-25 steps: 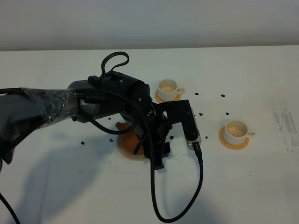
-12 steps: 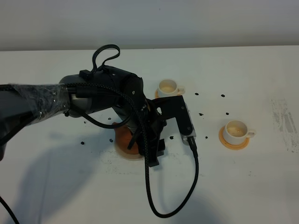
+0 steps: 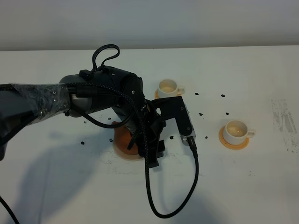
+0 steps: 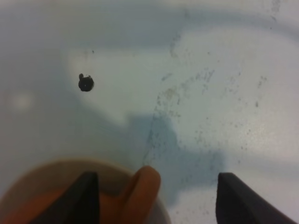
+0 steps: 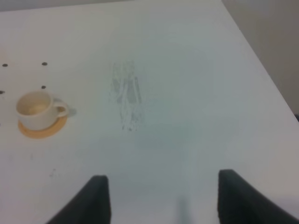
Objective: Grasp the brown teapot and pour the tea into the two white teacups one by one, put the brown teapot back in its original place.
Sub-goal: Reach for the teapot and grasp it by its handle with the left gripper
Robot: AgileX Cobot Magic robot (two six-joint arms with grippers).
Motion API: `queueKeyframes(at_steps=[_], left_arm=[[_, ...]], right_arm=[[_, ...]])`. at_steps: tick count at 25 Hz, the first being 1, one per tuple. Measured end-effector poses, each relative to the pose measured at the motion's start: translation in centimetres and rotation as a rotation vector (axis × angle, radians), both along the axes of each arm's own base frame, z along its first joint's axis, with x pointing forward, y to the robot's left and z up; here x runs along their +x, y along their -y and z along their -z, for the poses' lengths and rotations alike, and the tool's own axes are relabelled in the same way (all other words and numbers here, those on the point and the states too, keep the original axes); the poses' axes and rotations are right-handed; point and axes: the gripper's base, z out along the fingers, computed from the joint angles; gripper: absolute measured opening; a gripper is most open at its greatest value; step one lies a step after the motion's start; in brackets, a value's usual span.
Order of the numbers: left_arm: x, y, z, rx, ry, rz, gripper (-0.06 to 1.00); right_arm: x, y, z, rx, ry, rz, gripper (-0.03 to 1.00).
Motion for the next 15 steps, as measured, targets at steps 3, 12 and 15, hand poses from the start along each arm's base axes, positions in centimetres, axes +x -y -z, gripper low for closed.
queueKeyframes(at_steps=[3, 12, 15], left_arm=[[-0.14, 0.04, 0.01, -0.006, -0.019, -0.008, 0.53], [-0.63, -0.08, 0.12, 0.008, -0.076, -0.012, 0.53], [-0.77, -0.15, 0.16, 0.016, -0.092, -0.010, 0.53]], right_arm=[[0.00, 0.00, 0.00, 0.000, 0.000, 0.000, 0.50], [0.00, 0.00, 0.00, 0.000, 0.000, 0.000, 0.50], [0.00, 0.00, 0.00, 0.000, 0.000, 0.000, 0.50]])
